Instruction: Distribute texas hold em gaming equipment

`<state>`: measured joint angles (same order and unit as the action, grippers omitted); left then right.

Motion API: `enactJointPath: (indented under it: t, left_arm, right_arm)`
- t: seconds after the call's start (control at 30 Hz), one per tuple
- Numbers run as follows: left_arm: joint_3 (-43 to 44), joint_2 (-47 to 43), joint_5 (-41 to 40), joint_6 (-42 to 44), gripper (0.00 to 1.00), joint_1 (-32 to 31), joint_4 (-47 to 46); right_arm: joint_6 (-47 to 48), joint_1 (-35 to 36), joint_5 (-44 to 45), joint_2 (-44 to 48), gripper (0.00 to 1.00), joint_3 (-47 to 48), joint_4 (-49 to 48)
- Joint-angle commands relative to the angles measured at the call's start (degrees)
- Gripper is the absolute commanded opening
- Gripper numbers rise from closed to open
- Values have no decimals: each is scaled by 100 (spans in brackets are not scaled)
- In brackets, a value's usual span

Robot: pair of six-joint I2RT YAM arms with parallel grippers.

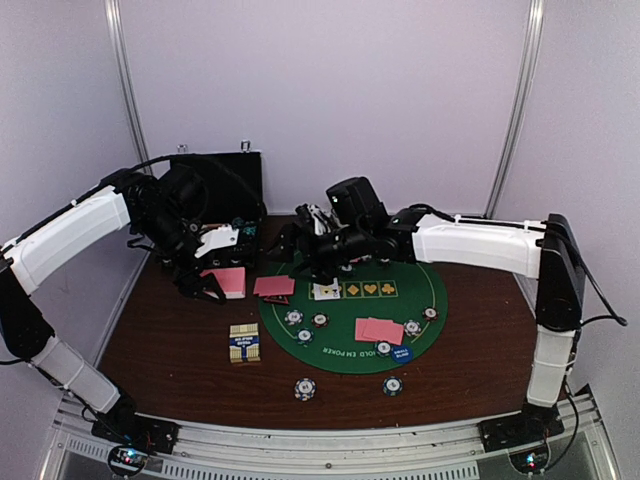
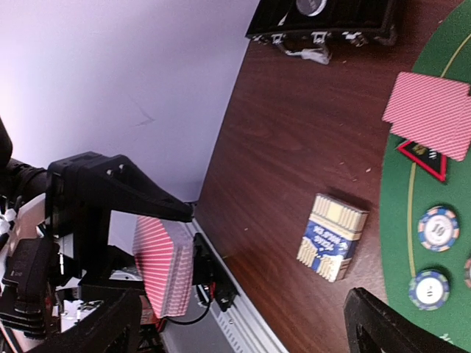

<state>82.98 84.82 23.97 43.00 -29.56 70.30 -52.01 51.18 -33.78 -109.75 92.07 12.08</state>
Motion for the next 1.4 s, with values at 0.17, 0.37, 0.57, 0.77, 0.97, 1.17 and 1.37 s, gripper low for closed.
enactJointPath:
  t: [0.17, 0.37, 0.57, 0.77, 0.97, 1.17, 1.37]
  left_arm:
    - [175, -48, 49, 33, 29, 38, -155]
    - [209, -35, 75, 24, 29, 38, -154]
    - [235, -40, 87, 20, 29, 38, -157]
    - [236, -21, 100, 15, 28, 38, -157]
    - [234, -6, 105, 13, 28, 38, -156]
    - [236, 3, 113, 4, 28, 38, -157]
    - [236, -1, 117, 6, 28, 38, -157]
  right_arm:
    - [-1109, 259, -797, -284, 99, -199, -1432]
    - [-1486, 321, -939, -534, 100, -191, -1898]
    - [-1715, 374, -1045, -821, 98, -37, -2202]
    - [-1931, 423, -1116, -1052, 97, 152, -2455]
    - [-2140, 513, -1170, -1325, 96, 442, -2696]
    - [-2300, 593, -1209, -1618, 96, 781, -2819]
    - [-2464, 615, -1236, -1857, 94, 912, -2912]
